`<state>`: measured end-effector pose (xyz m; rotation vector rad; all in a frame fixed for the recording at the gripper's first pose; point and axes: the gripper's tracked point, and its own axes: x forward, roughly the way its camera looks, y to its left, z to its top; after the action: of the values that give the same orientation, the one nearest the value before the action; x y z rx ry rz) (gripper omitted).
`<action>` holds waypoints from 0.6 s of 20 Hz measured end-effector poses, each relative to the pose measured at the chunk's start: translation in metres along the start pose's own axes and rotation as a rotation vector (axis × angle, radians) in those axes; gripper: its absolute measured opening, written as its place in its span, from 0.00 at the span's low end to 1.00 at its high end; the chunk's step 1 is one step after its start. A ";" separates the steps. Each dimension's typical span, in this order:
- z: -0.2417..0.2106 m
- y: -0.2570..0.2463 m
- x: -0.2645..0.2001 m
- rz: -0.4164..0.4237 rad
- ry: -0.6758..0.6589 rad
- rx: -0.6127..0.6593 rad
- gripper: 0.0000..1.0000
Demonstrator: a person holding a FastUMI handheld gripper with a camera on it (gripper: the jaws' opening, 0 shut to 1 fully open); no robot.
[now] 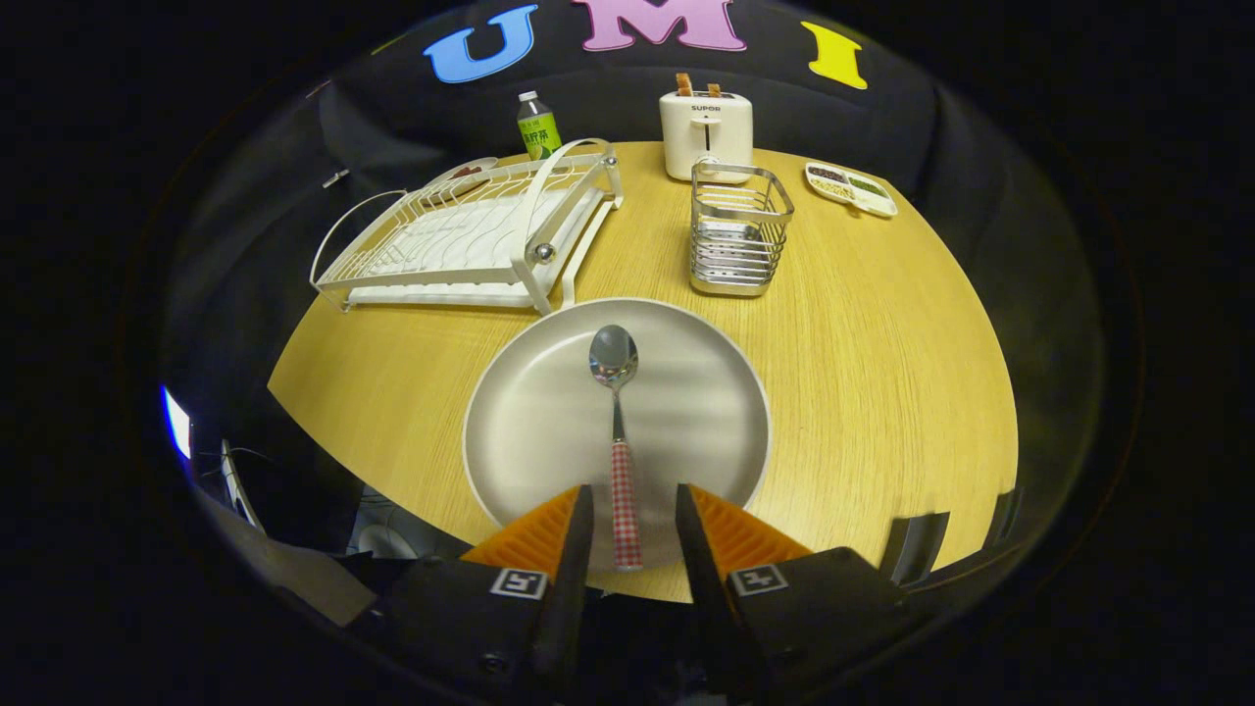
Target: Take the plate from the dish rack, then take the spoon from the basket and place it into the plate.
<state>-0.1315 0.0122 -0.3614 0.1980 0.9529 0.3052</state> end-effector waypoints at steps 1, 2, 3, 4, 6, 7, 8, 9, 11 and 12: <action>0.001 -0.001 0.001 -0.004 -0.002 0.006 0.62; 0.003 -0.003 0.001 -0.010 -0.004 0.010 0.81; 0.004 -0.005 0.000 -0.017 -0.009 0.013 0.89; 0.008 -0.007 -0.002 -0.025 -0.015 0.014 0.97; 0.019 -0.008 -0.006 -0.036 -0.041 0.017 0.98; 0.030 -0.008 -0.011 -0.039 -0.067 0.018 1.00; 0.043 -0.009 -0.017 -0.049 -0.100 0.014 1.00; 0.059 -0.009 -0.026 -0.057 -0.140 0.006 1.00; 0.096 -0.010 -0.044 -0.075 -0.235 -0.013 1.00; 0.117 -0.010 -0.055 -0.083 -0.286 -0.023 0.99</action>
<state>-0.0631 -0.0195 -0.2552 0.1749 0.6728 0.2046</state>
